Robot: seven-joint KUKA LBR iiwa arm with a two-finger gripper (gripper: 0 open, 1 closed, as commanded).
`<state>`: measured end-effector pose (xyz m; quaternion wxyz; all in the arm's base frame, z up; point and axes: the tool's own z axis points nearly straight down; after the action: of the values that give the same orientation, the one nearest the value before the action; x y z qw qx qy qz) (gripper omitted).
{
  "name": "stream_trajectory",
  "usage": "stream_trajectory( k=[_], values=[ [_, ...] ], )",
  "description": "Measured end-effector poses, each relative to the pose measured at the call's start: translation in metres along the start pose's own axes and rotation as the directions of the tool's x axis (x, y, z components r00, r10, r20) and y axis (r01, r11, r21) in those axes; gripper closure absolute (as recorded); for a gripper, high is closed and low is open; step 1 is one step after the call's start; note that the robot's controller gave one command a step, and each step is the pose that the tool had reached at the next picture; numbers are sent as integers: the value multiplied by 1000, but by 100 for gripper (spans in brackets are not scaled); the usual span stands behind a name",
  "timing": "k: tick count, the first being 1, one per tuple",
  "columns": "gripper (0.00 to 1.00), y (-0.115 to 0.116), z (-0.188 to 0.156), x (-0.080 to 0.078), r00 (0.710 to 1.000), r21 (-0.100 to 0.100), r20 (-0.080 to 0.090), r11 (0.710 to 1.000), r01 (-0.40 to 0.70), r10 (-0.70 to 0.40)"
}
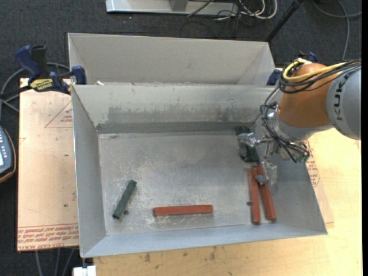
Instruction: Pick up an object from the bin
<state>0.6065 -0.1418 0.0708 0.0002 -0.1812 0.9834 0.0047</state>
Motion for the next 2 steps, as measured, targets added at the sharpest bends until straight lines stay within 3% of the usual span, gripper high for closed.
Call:
stream_trajectory(
  k=[1, 2],
  values=[
    [0, 32, -1, 7, 603, -12, 20, 603, 797, -797],
    [100, 21, -2, 10, 603, 4, 7, 603, 797, -797]
  ],
)
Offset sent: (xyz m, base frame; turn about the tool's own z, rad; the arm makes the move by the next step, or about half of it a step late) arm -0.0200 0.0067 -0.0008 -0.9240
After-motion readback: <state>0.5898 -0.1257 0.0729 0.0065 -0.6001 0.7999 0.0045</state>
